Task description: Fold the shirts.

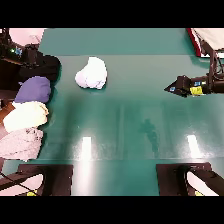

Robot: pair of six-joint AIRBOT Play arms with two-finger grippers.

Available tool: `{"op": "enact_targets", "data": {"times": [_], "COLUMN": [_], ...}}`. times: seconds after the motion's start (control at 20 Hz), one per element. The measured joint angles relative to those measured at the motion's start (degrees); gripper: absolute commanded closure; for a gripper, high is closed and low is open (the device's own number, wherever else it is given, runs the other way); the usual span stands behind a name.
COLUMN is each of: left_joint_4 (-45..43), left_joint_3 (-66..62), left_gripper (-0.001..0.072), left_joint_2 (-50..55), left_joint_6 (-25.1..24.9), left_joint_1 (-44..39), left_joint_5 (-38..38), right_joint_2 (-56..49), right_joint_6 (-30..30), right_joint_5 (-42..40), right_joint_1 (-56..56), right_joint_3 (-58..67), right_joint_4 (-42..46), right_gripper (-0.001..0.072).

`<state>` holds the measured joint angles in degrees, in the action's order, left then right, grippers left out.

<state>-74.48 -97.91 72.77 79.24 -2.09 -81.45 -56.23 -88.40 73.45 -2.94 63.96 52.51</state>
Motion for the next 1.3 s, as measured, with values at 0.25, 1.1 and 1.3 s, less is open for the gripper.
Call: {"op": "enact_targets", "data": {"times": [0.25,1.1,1.3], "left_joint_4": [0.0,7.1,15.6], "left_joint_3": [0.1,2.8,4.7], "left_gripper": [0.0685,0.0094,0.0092], "left_joint_2": [0.0,3.8,13.7], "left_joint_6": [0.0,0.6,-2.8], "left_joint_1": [0.0,0.0,-0.9], "left_joint_5": [0.0,10.3,18.0], "right_joint_2": [-0.3,-0.5,-0.5], "right_joint_6": [0.0,0.0,0.0], "right_joint_5": [0.0,-1.4,-1.5], "right_joint_1": [0.0,0.0,0.0], "right_joint_3": [-0.1,-0.1,-0.1], "right_joint_4": [0.0,-0.3,-0.4], "right_gripper": [0.0698,0.0697,0.0698]}}
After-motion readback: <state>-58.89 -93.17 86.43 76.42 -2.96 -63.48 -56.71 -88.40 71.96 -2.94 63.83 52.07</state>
